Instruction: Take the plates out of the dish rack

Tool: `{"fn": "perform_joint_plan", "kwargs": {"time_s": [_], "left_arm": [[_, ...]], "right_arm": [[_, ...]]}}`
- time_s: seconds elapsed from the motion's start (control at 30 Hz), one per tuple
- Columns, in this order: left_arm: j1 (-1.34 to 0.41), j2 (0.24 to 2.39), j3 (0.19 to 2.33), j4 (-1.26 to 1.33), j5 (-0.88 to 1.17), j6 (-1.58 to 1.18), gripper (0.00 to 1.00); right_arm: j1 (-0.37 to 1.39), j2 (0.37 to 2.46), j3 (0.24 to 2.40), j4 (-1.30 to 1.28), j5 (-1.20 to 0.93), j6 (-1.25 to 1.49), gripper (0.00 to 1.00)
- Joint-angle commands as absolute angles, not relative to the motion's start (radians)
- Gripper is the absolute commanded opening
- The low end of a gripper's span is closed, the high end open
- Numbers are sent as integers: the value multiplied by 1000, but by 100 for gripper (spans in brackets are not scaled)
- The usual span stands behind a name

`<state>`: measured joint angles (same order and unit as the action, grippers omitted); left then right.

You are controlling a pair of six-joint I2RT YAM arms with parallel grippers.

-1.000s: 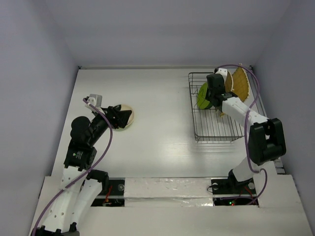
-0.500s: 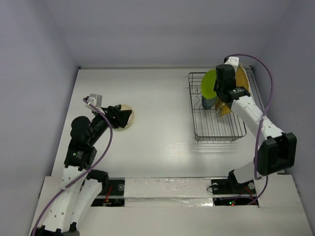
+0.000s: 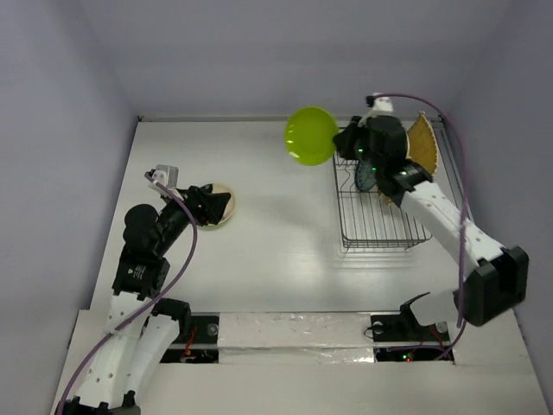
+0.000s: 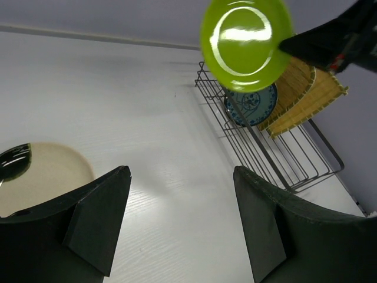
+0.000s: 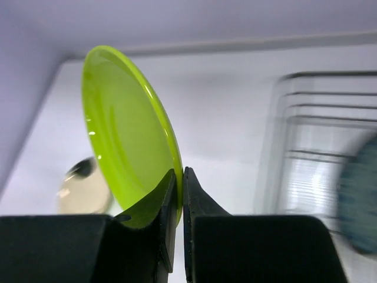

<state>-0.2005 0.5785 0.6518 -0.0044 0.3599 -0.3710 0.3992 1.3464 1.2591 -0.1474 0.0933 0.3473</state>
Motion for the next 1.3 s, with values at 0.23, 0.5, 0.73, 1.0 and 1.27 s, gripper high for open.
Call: {"fn": "perform_joint_plan", "kwargs": {"time_s": [0.23, 0.5, 0.73, 1.0, 1.27], "left_arm": [[-195, 558, 664, 38, 365, -371, 67], [-195, 557, 666, 38, 368, -373, 67], [-195, 555, 666, 37, 367, -373, 67], [-195, 551, 664, 37, 368, -373, 67], [-195, 549, 664, 37, 365, -373, 67]], "right_arm": [[678, 1819, 1406, 265, -305, 686, 0], [787, 2084, 1569, 298, -281, 833, 0], [816, 2145, 1563, 288, -206, 867, 8], [816, 2189, 1574, 253, -175, 861, 18], [816, 2157, 1571, 241, -141, 845, 49]]}}
